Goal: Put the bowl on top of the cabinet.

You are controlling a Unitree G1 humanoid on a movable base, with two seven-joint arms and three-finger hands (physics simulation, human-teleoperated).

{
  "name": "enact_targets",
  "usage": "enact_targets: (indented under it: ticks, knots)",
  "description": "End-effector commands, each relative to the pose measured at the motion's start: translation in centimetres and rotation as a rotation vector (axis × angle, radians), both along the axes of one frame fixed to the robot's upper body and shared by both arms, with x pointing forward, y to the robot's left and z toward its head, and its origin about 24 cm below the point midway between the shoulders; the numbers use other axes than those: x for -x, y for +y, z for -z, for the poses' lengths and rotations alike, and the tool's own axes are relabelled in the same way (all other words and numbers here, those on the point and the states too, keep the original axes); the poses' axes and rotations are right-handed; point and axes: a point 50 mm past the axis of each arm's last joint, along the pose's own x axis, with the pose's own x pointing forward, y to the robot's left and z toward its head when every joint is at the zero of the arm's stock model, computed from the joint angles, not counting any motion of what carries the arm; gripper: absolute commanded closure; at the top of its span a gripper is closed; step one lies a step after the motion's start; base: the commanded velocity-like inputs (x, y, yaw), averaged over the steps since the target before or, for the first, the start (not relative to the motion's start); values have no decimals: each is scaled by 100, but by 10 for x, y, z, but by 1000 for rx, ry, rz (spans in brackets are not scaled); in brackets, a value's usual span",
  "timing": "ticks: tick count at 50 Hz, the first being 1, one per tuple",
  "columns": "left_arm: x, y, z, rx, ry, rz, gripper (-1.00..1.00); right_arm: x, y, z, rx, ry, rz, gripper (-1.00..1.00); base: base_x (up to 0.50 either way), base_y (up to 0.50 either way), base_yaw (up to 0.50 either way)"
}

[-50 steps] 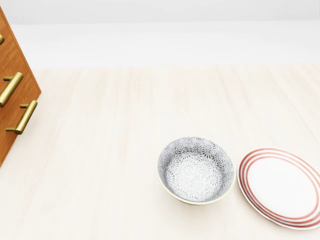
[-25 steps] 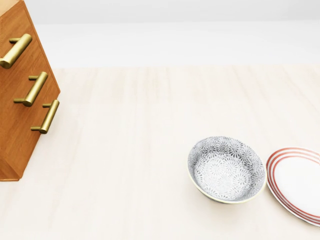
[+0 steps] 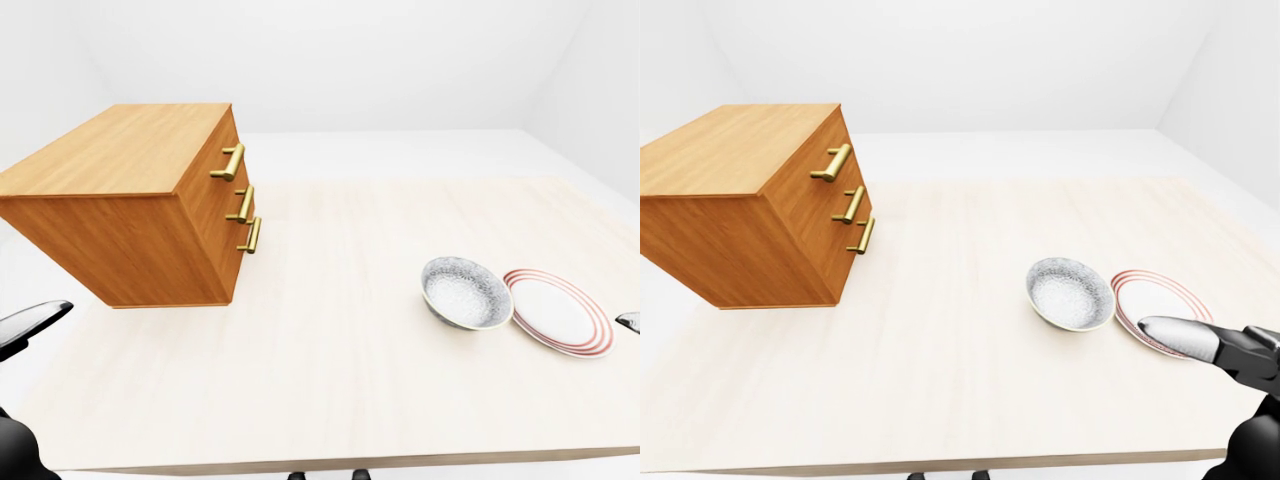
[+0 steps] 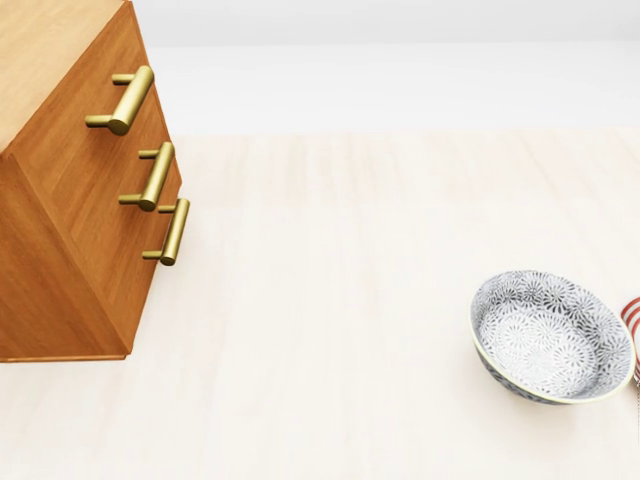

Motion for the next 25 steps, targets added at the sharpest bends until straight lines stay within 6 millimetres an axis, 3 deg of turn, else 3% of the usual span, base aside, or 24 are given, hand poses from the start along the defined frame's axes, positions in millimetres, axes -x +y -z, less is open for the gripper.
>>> enact_targets:
  ticks: [1, 6, 25]
  knots:
    - [-1, 0, 1, 0, 6, 1, -100, -4, 0, 8, -7, 45, 3, -100, 16, 50, 0]
    - [-1, 0, 1, 0, 4, 2, -100, 0, 1, -3, 5, -17, -4, -100, 16, 50, 0]
    - [0, -1, 0, -1, -2, 3, -100, -2, 1, -1, 3, -4, -6, -100, 16, 50, 0]
